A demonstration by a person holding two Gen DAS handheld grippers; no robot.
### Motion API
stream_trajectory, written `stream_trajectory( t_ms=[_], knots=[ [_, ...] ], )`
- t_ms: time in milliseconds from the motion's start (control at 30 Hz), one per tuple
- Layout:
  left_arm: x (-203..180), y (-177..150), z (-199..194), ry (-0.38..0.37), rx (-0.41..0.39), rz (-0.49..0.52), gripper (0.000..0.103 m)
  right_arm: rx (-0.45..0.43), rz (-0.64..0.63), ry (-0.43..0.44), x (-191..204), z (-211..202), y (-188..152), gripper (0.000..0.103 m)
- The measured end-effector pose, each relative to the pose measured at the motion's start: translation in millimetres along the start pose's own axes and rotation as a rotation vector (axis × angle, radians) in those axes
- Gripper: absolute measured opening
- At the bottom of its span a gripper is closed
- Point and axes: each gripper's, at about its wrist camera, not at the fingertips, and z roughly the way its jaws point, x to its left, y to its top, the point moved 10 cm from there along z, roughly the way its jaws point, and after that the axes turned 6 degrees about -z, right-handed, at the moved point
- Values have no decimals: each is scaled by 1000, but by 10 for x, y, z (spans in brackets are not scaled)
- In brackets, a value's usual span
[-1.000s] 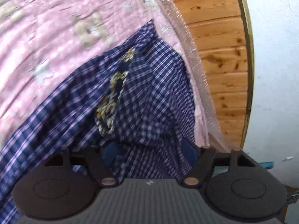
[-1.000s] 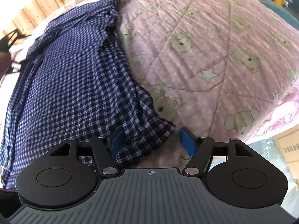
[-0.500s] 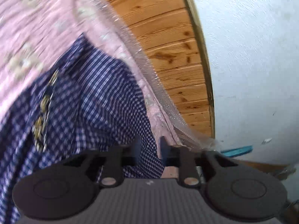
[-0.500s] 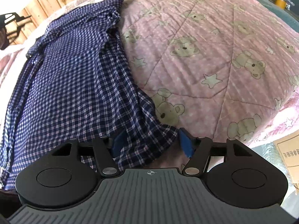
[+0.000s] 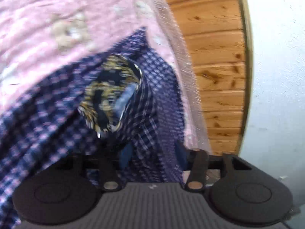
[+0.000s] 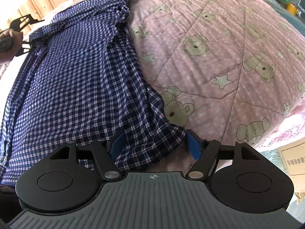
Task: Fold clothes
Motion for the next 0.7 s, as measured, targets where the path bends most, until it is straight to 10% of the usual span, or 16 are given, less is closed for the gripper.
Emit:
stream_trajectory(
  t_ms=[167, 400, 500, 533, 600, 700],
  knots=[
    [110, -103, -16, 28, 8, -45, 57, -6, 19, 9, 3, 12, 12, 77],
    [308, -76, -48, 45, -66, -77, 55, -2, -20, 1, 62, 33, -3, 83],
    [231, 32, -61, 15, -98, -36, 40, -3, -31, 2, 67, 26, -13, 83],
    [138, 39, -51, 0, -83, 4, 6, -4, -31, 3, 67, 25, -17, 83],
    [-147, 13, -49, -32, -40, 129, 7, -11, -28, -12, 44, 9, -10, 75],
    [-670, -112, -131, -86, 20, 309, 7, -24, -3, -19, -24, -48, 11, 23]
  ],
)
